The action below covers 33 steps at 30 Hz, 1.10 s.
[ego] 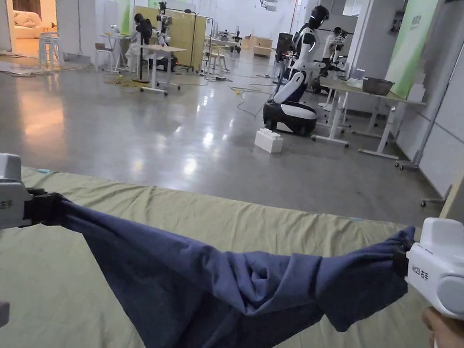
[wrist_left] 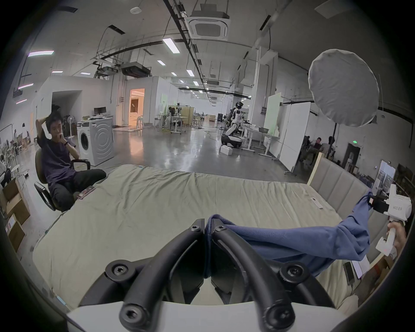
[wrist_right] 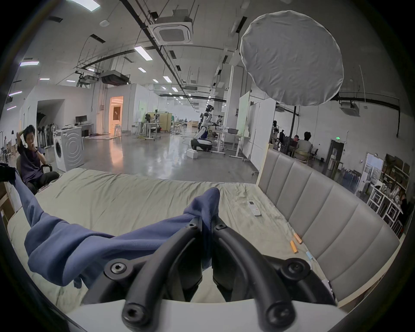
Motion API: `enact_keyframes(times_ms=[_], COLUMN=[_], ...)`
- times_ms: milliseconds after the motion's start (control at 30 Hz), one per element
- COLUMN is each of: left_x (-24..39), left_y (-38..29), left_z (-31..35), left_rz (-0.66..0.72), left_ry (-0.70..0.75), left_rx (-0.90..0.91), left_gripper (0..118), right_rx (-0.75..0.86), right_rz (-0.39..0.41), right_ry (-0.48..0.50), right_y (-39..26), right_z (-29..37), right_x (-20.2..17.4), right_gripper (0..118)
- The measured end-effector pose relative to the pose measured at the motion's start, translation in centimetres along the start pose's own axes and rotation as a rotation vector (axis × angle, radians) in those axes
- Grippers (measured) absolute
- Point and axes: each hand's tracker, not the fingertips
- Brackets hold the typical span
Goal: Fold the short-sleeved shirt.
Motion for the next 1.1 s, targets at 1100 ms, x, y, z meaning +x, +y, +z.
enact_keyframes(times_ms=[1100], left_x=[0.1], left_y=[-3.8], left_z=[-11.4], left_rz=[-0.044], left_ry=[0.091], left_rx=[-0.095], left_gripper=[4], right_rx=[-0.043], right_rz=[-0.001], right_ry=[0.03], right_y=[-4.2], right_z=[-10.9], right_x=[-4.0], right_gripper=[6])
